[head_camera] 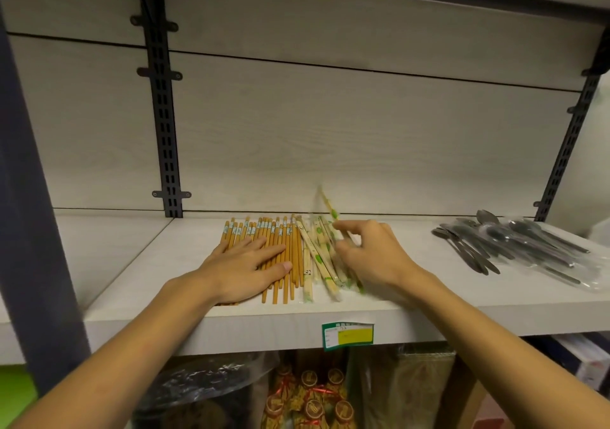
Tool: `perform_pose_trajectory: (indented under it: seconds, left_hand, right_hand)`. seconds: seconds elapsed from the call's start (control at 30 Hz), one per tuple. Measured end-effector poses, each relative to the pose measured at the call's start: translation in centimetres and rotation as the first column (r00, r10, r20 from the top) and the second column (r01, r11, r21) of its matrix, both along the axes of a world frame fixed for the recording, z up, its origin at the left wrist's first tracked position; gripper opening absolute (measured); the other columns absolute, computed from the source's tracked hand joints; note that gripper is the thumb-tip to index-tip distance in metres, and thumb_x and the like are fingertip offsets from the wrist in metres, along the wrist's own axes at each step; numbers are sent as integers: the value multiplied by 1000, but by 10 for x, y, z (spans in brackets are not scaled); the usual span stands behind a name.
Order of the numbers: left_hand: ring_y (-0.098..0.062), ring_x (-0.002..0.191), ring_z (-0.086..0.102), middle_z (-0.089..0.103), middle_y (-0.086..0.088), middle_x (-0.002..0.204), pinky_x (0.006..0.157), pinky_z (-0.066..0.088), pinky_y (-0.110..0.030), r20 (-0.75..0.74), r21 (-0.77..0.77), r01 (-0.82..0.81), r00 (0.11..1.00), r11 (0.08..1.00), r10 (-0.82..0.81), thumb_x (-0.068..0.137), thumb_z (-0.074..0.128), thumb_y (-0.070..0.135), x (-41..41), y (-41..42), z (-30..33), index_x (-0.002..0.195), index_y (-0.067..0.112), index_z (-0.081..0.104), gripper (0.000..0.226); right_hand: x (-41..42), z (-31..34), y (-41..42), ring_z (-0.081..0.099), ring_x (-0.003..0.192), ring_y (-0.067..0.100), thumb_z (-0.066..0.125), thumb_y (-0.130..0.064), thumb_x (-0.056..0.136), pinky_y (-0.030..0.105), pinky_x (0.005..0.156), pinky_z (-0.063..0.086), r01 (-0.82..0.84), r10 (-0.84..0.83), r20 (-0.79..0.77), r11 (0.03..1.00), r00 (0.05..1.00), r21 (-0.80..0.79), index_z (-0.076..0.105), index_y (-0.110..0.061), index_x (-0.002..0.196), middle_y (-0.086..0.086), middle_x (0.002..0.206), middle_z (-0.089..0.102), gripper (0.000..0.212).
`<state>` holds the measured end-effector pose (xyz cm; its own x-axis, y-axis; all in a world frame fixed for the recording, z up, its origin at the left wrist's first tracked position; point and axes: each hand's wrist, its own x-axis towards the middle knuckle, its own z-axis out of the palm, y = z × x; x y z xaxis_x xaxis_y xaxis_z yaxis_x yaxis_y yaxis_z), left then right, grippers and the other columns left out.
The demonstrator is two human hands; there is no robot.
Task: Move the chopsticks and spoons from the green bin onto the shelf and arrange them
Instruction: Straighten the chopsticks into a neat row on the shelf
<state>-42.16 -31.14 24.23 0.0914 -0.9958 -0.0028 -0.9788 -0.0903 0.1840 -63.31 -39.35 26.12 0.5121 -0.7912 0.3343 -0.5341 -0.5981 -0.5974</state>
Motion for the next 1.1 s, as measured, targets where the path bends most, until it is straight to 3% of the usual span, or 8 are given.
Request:
perform_pose_trajectory:
  seconds: [0.1, 0.2, 0.33, 0.4, 0.47, 0.53, 0.67, 1.1]
  left_hand:
    - [-15, 148, -4, -1, 8, 161, 119, -5, -45, 2, 2, -2, 1000, 1000, 2, 90, 17, 68, 0, 0, 0, 147, 48, 11, 61]
    - [-15, 148, -4, 0, 8, 161, 119, -5, -45, 7, 3, -3, 1000, 1000, 3, 90, 16, 69, 0, -1, -1, 147, 48, 11, 61]
    - [-15, 148, -2, 1, 7, 161, 118, -4, -45, 11, -6, 0, 1000, 1000, 0, 90, 17, 68, -1, -1, -1, 147, 47, 12, 61]
    - [-16, 148, -2, 2, 7, 161, 118, -3, -45, 10, -15, 3, 1000, 1000, -3, 91, 18, 68, -1, -1, 0, 147, 47, 13, 61]
    - [-16, 148, -1, 3, 7, 161, 118, -3, -45, 3, -21, 2, 1000, 1000, -2, 90, 18, 68, -1, 0, 0, 147, 47, 14, 61]
    - [-15, 148, -1, 3, 7, 161, 118, -3, -45, -5, -25, 1, 1000, 1000, -2, 90, 19, 68, -1, 0, 0, 147, 47, 15, 61]
    - [-15, 148, 0, 5, 7, 161, 118, -3, -45, -17, -32, 3, 1000, 999, -4, 91, 20, 68, 0, 0, -1, 147, 46, 16, 61]
    - [-16, 148, 2, 7, 7, 161, 119, -1, -45, -28, -43, 9, 1000, 999, -10, 92, 22, 67, 0, 2, 0, 148, 45, 19, 60]
  right_hand:
    - [-19, 2, -10, 51, 126, 23, 53, -31, 95, 35, 107, 40, 78, -81, -186, 997, 979, -23, 50, -18, 139, 5, 142, 51, 47]
    - [-31, -3, -15, 58, 116, 25, 52, -43, 94, 40, 100, 48, 48, -41, -354, 999, 934, 12, 47, -24, 141, 7, 137, 56, 51]
    - [-26, -5, -9, 57, 116, 20, 49, -39, 96, 35, 97, 46, 20, -68, -249, 981, 966, -192, 59, -19, 131, 2, 128, 63, 40]
    - [-14, -2, 0, 61, 97, 15, 50, -37, 96, 32, 84, 48, -5, -48, -186, 961, 981, -275, 66, -19, 116, -3, 101, 70, 32]
    - [0, -1, 9, 57, 76, 11, 52, -45, 93, 30, 70, 45, -60, 4, -211, 964, 977, -257, 65, -22, 110, -9, 78, 62, 32]
    - [11, -3, 13, 54, 79, 12, 54, -53, 89, 30, 71, 45, -91, 14, -306, 967, 952, -237, 59, -23, 119, -9, 85, 59, 42]
    - [20, 0, 10, 54, 90, 21, 59, -37, 88, 32, 79, 48, -55, 3, -351, 989, 936, -139, 54, -20, 128, 6, 107, 64, 43]
    - [6, 6, 9, 66, 72, 21, 71, -25, 73, 42, 69, 57, -29, 22, -124, 998, 992, -55, 65, -28, 110, 0, 76, 69, 37]
